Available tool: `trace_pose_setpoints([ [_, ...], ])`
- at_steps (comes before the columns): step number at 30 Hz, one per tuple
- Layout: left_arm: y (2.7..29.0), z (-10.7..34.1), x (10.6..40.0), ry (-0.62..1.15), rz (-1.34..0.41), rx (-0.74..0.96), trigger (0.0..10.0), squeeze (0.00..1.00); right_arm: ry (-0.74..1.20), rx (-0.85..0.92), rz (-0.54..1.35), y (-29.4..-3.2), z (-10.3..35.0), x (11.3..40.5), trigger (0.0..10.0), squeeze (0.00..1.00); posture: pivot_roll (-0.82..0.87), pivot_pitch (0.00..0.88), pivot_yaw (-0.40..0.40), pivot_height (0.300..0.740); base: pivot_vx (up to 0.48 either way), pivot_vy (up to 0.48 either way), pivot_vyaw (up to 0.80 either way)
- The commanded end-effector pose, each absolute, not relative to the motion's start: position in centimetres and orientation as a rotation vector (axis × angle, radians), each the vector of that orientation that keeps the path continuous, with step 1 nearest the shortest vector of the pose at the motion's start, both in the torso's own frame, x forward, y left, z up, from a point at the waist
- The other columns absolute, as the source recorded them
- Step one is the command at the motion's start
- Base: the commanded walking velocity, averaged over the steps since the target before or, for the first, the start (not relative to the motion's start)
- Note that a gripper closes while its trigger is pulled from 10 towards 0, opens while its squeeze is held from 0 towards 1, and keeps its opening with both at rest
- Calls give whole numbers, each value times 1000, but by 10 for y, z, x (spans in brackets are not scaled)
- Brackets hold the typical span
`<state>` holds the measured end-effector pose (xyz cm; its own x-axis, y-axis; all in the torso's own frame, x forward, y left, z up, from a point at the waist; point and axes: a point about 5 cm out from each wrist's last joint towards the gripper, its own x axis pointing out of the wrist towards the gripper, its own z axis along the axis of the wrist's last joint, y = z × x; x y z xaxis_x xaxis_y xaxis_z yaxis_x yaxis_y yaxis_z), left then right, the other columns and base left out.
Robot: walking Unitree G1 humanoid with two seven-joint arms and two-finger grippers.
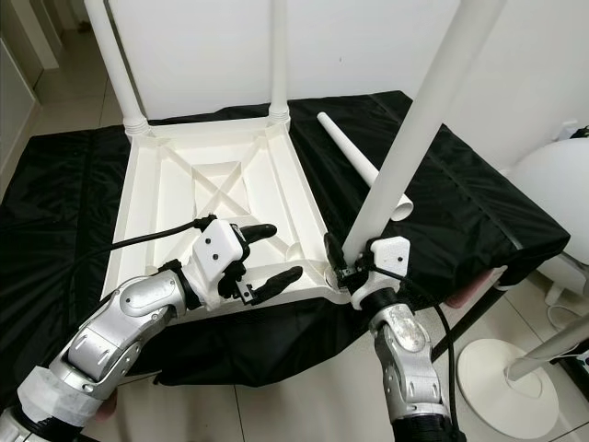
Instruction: Building children table
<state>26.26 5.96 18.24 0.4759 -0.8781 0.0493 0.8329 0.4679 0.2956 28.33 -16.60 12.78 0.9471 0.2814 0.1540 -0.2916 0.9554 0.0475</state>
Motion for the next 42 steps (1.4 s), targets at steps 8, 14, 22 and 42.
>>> trace_pose_setpoints([
  [8, 58, 188, 261, -212, -1120, 252, 10000, 0, 81, 32, 325, -169, 101, 290, 10000, 0, -11, 82, 51, 740, 0, 0, 0],
  [14, 58, 189, 262, -216, -1112, 252, 10000, 0, 122, -121, 404, -169, 104, 299, 10000, 0, -9, 83, 47, 740, 0, 0, 0],
  [22, 58, 190, 262, -218, -1105, 251, 10000, 0, 121, -201, 414, -167, 99, 297, 10000, 0, -8, 83, 46, 740, 0, 0, 0],
  [42, 58, 191, 262, -220, -1108, 252, 10000, 0, -86, -108, 299, -168, 92, 274, 10000, 0, -13, 85, 55, 740, 0, 0, 0],
])
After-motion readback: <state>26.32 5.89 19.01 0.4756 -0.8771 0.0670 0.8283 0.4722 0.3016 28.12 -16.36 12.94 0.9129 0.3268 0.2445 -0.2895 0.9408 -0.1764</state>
